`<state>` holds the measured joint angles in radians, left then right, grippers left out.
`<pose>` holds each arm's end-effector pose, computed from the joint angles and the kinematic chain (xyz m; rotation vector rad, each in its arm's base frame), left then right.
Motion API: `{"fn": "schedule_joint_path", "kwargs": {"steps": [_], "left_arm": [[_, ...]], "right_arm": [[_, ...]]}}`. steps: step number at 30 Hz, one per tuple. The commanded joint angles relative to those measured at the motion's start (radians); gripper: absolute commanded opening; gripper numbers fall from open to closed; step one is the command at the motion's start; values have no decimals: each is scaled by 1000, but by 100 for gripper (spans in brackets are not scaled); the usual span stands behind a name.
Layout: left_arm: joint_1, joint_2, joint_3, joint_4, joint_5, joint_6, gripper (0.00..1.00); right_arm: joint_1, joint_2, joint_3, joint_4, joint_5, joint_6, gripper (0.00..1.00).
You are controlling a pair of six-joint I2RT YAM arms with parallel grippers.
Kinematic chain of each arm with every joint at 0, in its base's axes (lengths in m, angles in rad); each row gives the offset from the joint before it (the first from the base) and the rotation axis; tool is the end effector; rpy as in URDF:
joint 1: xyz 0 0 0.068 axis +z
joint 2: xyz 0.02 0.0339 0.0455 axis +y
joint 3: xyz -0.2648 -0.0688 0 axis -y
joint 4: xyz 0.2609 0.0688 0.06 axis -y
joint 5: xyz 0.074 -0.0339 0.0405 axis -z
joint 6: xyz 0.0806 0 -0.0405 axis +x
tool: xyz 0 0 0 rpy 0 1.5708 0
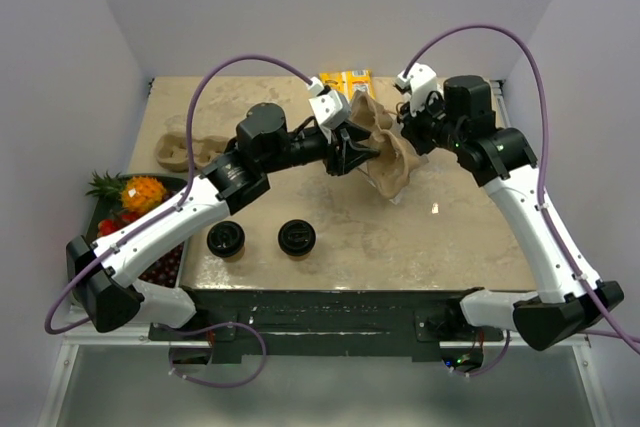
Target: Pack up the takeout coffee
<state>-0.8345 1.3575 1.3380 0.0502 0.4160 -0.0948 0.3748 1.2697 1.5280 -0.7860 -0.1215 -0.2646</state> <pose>0.2268 -0.2987 0.4317 0.9048 1.3687 -1.0433 0.2862 0.1231 0.4135 -0.7293 1.9694 0.1939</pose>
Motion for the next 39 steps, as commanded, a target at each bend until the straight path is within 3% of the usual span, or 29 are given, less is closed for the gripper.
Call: {"fn": "schedule_joint_path", "kwargs": {"steps": [1, 7, 15, 21, 26, 39], "left_arm": [[-6, -47, 24, 89, 44, -48, 0], [-8, -29, 53, 163, 213, -140, 0], [-6, -72, 41, 134, 116, -91, 0], [-6, -12, -33, 292, 96, -72, 0], [-6, 51, -40, 321, 109, -36, 0], [8, 62, -51, 152, -8, 35, 0]], "right_arm": [[3, -46, -32, 11, 48, 14, 0], [3, -43, -48, 24, 49, 31, 0], [-13, -41, -51, 30, 66, 47, 0], [-23, -50, -65, 30, 2, 68, 0], [-33, -47, -43, 30, -17, 76, 0], [-56, -73, -80, 36, -23, 93, 0]]}}
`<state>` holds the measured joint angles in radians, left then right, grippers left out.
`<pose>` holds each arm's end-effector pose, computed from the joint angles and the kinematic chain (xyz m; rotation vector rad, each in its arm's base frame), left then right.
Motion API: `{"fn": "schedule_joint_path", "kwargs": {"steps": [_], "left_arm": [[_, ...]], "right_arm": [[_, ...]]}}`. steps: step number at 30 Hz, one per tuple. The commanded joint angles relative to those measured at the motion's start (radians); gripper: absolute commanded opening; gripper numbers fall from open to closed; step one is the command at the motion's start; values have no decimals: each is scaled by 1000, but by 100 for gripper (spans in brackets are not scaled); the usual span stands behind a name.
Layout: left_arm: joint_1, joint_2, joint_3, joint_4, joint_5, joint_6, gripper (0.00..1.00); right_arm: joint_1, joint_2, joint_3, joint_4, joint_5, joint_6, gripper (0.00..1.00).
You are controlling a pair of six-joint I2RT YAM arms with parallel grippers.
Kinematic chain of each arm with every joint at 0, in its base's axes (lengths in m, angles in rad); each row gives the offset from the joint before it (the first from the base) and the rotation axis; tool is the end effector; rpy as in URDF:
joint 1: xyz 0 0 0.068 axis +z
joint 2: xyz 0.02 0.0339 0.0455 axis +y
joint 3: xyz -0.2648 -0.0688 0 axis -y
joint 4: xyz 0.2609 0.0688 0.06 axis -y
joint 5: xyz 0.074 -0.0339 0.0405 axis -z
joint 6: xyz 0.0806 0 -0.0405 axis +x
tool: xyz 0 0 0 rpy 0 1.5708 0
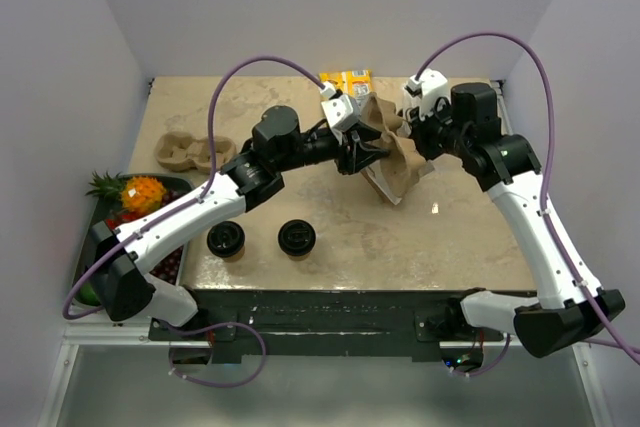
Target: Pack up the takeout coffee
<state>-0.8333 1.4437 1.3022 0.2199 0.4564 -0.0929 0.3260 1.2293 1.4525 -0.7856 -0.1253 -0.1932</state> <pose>0.2421 -0.3193 0.4102 0.9245 1.3052 -1.0719 0.2836 0.1065 0.3972 -0.6193 2.0438 0.2117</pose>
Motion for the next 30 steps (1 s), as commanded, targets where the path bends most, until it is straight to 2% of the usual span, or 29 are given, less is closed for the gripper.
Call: {"fn": "schedule_joint_path", "kwargs": {"steps": [1, 4, 13, 22, 30], "left_arm": [[10, -35, -26, -17, -44, 29, 0], [10, -57, -18, -51, -62, 42, 0], [10, 36, 84, -256, -177, 121, 0], [3, 122, 156, -310, -289, 143, 0], [-3, 147, 189, -369, -308, 200, 0]], "right_arm": [[-8, -31, -6, 36, -14, 20, 0], [-12, -28, -15, 39, 19, 18, 0], [-13, -33, 2, 39, 15, -6, 0], [5, -62, -9, 17, -30, -25, 0], [41, -77, 0, 13, -13, -31, 0]]}}
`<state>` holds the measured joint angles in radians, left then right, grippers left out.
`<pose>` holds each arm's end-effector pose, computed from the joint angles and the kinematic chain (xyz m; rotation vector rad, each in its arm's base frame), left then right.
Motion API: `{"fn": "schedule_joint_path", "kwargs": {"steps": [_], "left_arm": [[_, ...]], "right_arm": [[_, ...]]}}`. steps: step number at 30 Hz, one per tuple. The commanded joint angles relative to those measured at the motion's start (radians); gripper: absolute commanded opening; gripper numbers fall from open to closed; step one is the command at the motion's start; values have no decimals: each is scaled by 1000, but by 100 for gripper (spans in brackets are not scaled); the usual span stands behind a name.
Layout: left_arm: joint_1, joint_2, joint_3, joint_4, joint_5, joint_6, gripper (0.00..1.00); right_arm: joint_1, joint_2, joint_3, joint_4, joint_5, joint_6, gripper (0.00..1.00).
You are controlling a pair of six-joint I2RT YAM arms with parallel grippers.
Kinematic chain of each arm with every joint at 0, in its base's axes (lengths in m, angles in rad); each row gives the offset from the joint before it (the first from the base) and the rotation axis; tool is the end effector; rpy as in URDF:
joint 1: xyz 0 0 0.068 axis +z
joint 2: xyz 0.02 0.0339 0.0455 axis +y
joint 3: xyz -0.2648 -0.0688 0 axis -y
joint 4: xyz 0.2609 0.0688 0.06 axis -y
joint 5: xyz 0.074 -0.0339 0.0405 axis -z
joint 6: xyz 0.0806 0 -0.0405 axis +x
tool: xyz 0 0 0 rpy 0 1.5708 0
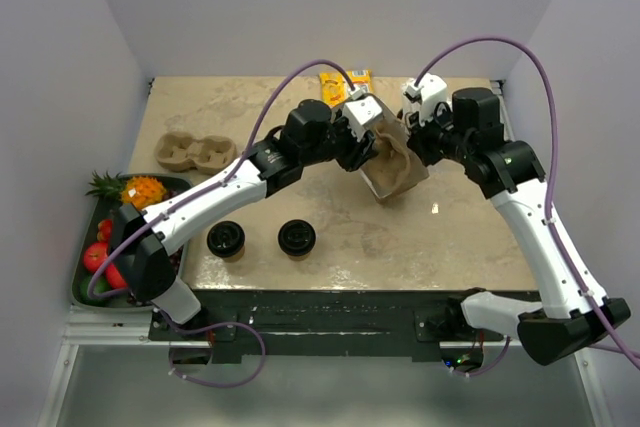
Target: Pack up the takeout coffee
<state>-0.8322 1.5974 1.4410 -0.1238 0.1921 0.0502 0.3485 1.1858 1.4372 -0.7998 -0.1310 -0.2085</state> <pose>0.2857 -0.3366 0.3545 0.9375 1.6619 -0.7155 0.2687 0.1088 0.4017 -0.6580 2.0173 0.2219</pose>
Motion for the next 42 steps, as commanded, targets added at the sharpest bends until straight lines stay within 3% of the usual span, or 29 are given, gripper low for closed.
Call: {"fn": "schedule_joint_path", "kwargs": {"steps": [1, 13, 24, 29, 35, 42], "left_arm": [[-5, -7, 52, -36, -46, 62, 0], [-22, -7, 71, -166, -157, 188, 0], [-61, 47, 108, -139, -189, 255, 0], [-64, 56, 104, -93, -151, 287, 0], [-65, -56, -140, 108, -20, 345, 0], [-71, 36, -76, 24, -42, 361, 0]], "right_arm": [[23, -32, 22, 28, 2, -14, 0], [87, 20, 71, 1, 18, 40, 0], [86, 11, -3, 45, -130, 188, 0], [61, 15, 0, 71, -148, 262, 0], [40, -2, -26, 65, -180, 285, 0], [20, -21, -5, 57, -145, 262, 0]]}}
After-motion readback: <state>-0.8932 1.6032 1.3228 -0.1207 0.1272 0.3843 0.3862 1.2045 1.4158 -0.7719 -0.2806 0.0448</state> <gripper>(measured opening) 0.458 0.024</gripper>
